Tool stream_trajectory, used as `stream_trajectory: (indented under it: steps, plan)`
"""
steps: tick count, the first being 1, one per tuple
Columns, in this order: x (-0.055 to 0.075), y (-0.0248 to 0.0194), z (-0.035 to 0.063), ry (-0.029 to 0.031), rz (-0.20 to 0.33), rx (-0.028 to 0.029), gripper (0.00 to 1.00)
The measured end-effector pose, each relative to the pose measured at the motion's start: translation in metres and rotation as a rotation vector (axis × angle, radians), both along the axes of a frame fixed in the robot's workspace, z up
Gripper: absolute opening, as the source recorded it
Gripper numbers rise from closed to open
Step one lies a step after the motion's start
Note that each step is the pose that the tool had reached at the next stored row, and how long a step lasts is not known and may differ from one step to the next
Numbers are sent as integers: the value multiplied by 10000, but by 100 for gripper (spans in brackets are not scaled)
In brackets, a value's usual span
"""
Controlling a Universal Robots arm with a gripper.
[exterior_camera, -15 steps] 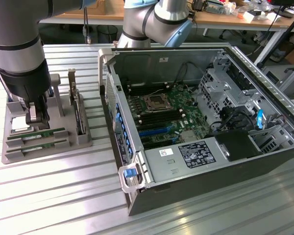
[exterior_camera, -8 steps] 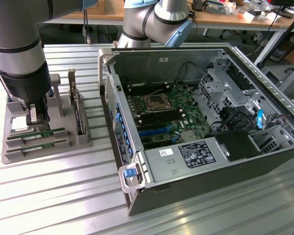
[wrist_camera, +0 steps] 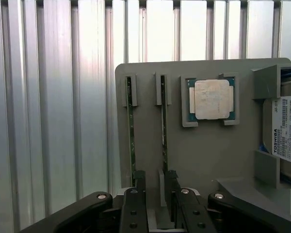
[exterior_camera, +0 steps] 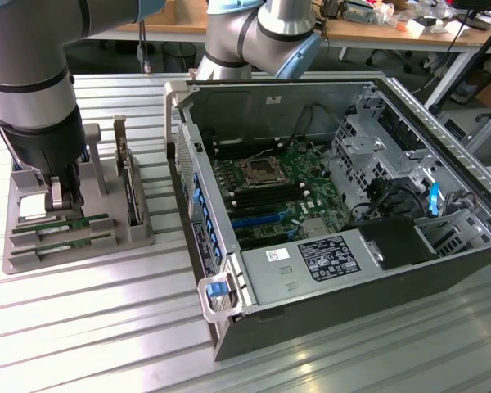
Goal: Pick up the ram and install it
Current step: 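Pick up the ram and move it above insertion slot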
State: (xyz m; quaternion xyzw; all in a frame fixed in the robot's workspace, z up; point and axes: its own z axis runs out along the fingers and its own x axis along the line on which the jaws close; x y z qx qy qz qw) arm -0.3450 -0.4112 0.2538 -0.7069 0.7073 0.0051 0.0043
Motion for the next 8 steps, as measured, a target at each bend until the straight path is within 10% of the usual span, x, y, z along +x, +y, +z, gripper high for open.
stream_trajectory:
  steps: [8]
  plan:
    - [0,-6,-28,0,0,0,30]
